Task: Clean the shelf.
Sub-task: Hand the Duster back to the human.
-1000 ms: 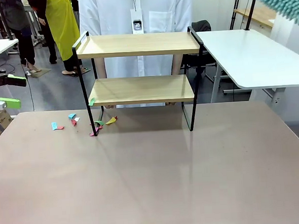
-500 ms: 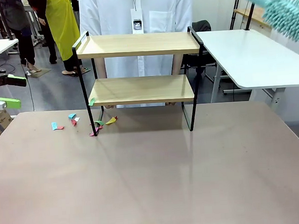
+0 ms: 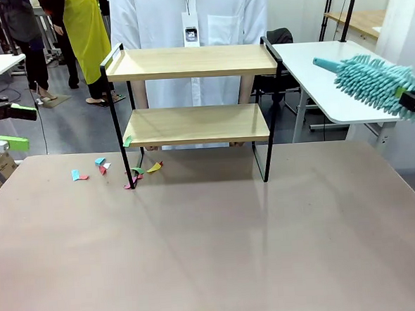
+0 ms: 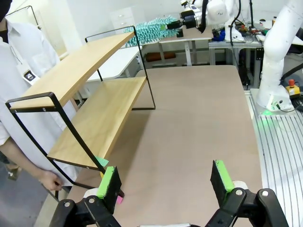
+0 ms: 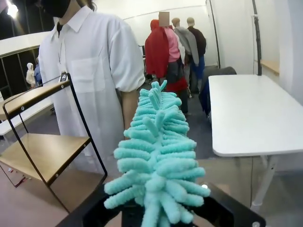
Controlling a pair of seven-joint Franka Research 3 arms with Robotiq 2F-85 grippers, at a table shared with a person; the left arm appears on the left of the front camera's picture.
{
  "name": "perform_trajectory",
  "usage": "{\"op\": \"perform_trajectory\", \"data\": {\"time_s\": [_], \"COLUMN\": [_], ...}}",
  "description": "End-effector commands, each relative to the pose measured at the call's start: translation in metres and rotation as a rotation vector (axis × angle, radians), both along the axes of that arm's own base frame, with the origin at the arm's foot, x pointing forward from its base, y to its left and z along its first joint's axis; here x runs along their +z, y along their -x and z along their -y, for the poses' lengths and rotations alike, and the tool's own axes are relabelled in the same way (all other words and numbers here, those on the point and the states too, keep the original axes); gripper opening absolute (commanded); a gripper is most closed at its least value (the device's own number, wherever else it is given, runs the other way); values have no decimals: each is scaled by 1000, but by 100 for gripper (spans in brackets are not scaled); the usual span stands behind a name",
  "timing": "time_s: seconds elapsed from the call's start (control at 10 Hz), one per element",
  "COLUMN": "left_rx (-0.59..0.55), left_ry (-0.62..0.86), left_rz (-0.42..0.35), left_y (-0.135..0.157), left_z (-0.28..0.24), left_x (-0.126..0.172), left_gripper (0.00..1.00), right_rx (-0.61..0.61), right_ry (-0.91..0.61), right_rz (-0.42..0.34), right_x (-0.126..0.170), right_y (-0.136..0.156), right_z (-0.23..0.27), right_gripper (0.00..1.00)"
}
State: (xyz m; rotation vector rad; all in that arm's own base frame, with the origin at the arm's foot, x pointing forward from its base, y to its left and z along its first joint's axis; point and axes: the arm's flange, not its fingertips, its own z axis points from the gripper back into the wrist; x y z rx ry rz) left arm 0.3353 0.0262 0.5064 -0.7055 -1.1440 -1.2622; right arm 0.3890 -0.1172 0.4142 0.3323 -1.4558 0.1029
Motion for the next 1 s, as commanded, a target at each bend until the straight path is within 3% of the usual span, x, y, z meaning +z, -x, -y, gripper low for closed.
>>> {"op": "perform_trajectory", "data": {"time_s": [0.0, 0.1, 0.9], "left_rx": [0, 0, 0], "left_ry": [29, 29, 29], "left_rz": [17, 17, 17], "left_y": [-1, -1, -1], "left_z": [1, 1, 1], "left_x": [3, 3, 3], "left_gripper": [100, 100, 100], "right_rx": [8, 0, 0], "right_ry": [18, 0, 0], "right_rz": [11, 0, 0], "right_x": [-18, 0, 0], "right_y": [34, 0, 0], "right_z": [-22, 0, 0], "right_gripper": [17, 17, 17]}}
